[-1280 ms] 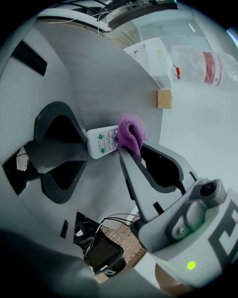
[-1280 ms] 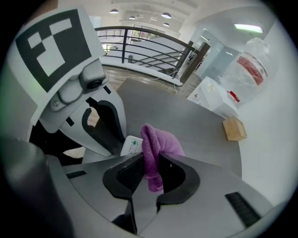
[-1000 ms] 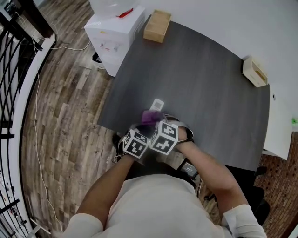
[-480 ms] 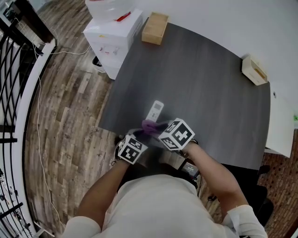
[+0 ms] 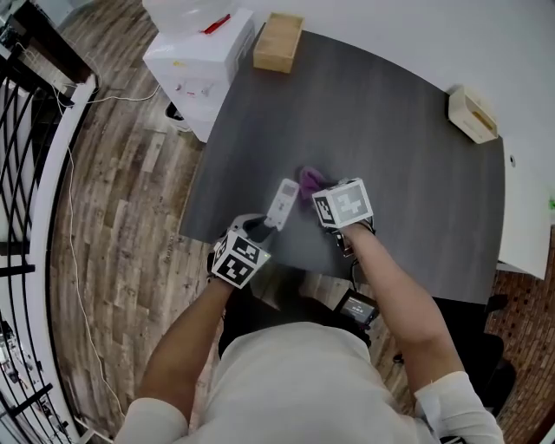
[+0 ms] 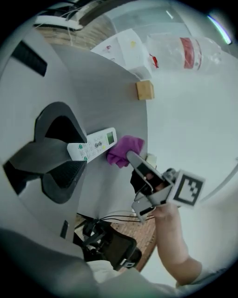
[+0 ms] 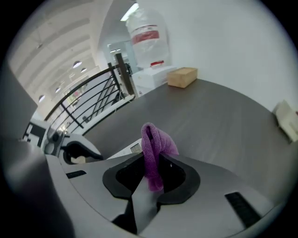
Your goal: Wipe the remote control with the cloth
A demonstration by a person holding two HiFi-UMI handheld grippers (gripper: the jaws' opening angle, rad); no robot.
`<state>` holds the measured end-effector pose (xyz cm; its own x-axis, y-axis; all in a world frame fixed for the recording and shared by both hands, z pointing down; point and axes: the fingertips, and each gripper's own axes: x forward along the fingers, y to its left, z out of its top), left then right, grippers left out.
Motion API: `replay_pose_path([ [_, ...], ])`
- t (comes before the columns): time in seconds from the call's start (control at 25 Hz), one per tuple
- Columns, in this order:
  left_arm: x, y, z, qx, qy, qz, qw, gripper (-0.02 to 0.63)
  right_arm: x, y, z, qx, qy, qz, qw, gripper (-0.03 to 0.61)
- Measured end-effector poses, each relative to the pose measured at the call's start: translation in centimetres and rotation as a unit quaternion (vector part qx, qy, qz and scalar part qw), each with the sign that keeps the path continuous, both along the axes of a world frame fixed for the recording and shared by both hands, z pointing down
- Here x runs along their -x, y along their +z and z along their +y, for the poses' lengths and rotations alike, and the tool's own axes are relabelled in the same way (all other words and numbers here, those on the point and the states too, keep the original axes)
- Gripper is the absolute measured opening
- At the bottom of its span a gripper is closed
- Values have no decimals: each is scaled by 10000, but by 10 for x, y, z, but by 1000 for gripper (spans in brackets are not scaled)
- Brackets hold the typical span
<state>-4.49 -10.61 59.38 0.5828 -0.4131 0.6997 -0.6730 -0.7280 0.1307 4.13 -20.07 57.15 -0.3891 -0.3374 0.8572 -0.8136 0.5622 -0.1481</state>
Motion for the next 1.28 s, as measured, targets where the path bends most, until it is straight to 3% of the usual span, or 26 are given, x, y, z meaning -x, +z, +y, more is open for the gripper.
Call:
replay_pose_path([
  [0.12, -15, -1, -1, -255, 577, -161, 9979, 118, 1, 9, -3, 480, 624, -381, 9962, 91],
  [0.24, -20, 2, 1, -230, 951, -200, 9950, 118, 3, 11, 2, 568, 666, -451, 9951, 91],
  [0.52, -17, 4, 1, -5, 946, 41, 9955, 119, 12, 11, 31, 843, 394, -686, 9933, 91],
  [0.76, -21, 3, 5, 180, 853, 362, 9955, 124, 25, 15, 75, 1390, 508, -1296, 9805, 91],
  [1.08, -25, -1, 14, 431, 1043, 773, 9906, 214, 33, 21, 128, 2032, 442, -1861, 9603, 91],
  [1.28, -22, -4, 20, 633, 1075, 1057, 9865, 265, 32, 15, 142, 2082, 136, -1953, 9583, 91],
])
